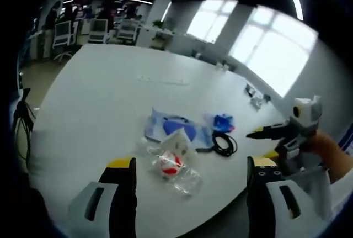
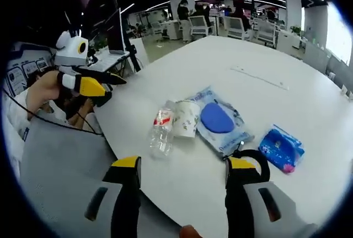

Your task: Arrange the tabletop items into an orderly group along one side of the table until the central work area is clear of visible clutter.

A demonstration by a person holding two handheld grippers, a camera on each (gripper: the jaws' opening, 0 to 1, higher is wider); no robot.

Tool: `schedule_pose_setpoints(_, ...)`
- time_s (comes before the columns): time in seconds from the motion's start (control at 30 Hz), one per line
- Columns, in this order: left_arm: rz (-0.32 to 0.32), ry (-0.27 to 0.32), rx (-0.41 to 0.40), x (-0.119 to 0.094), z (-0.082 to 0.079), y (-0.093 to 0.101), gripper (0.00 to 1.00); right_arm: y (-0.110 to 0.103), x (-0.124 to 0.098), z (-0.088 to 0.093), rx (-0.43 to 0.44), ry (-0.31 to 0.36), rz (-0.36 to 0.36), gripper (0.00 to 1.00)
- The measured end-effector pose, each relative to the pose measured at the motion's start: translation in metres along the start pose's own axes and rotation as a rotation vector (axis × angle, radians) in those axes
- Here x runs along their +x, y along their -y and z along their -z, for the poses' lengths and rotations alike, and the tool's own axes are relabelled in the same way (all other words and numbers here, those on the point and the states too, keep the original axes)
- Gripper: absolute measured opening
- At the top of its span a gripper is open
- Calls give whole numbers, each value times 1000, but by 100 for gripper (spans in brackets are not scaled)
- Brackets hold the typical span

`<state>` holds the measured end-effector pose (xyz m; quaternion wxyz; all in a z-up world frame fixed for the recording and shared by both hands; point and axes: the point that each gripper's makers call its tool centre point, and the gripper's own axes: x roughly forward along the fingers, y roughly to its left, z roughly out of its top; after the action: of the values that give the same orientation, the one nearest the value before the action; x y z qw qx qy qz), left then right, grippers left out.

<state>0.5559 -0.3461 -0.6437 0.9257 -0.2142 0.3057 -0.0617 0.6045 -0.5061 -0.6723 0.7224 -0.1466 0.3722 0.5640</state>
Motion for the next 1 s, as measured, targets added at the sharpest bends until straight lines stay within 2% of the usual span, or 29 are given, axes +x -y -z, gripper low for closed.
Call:
schedule_pose_setpoints(0.13,2,-4,-15,3,2,-1,78,-11,9,0,-48,-26,-25,58)
schedule_pose_setpoints(0.37,1,-7,-29,7,2,-5,78,-23,22,-3,-51,-39,-56,57)
schedule_pose_setpoints(0.6,5,4,-77,15,2,-6,77,-32,34,-7,-53,-50,-83,57)
schedule_pose_setpoints(0.8,-3,1,-89,22,1,-13,76,-40,47,-14,-4,-32,-121,54)
schedule_pose_setpoints(1.0,-16,-7,-104,24,4,-16,76,-54,68,-14,25,-50,-173,53)
